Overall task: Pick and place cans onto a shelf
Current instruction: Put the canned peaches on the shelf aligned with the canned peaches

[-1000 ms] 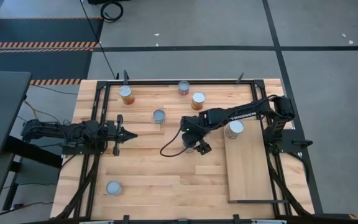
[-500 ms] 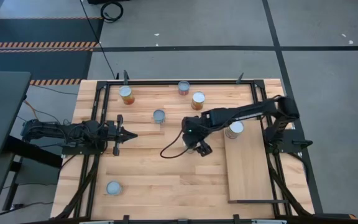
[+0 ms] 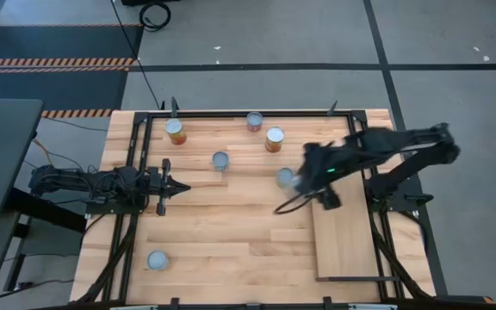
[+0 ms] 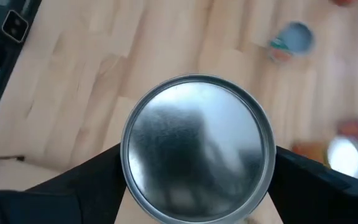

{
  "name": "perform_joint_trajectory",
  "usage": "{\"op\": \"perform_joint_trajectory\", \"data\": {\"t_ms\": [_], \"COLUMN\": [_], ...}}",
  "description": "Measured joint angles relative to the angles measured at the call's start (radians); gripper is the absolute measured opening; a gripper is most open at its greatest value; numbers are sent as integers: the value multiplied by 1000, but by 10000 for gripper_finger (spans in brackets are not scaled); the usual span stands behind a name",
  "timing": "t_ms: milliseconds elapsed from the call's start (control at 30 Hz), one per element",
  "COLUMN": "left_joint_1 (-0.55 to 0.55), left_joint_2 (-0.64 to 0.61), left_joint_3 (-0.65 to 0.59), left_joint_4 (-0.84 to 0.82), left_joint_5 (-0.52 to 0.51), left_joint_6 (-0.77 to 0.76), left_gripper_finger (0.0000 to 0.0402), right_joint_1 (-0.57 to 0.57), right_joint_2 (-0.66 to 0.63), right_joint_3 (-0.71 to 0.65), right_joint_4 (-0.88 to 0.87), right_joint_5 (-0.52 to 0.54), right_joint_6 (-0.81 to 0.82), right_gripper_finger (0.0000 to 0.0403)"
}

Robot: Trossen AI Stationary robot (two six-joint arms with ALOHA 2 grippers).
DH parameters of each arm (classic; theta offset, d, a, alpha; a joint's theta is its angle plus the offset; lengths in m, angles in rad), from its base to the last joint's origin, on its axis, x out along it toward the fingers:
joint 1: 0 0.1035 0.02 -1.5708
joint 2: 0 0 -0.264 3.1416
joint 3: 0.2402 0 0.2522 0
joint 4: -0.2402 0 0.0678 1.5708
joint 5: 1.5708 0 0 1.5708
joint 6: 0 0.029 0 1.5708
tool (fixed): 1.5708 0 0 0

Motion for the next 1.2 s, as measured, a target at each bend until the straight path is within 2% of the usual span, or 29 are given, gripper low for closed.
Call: {"op": "perform_joint_trajectory", "data": {"t_ms": [267, 433, 800, 967, 1200], "left_joint_1": [0, 0, 0, 0, 0], "left_joint_2": [0, 0, 0, 0, 0], "left_joint_3": [0, 0, 0, 0, 0], "left_joint_4": [0, 0, 0, 0, 0], "left_joint_5": [0, 0, 0, 0, 0], "left_joint_6": [0, 0, 0, 0, 0], "left_gripper_finger": [5, 5, 5, 5, 5], "right_joint_1": [21, 25, -31, -80, -134], "right_joint_2": [-174, -291, -493, -531, -538], "right_joint_3": [-1, -69, -438, -576, -714], "right_joint_4": [-309, -305, -306, -297, -242], "right_joint_5": [22, 18, 67, 122, 117], "right_joint_6": [205, 243, 251, 269, 254], "right_gripper_finger": [342, 314, 320, 319, 319]}}
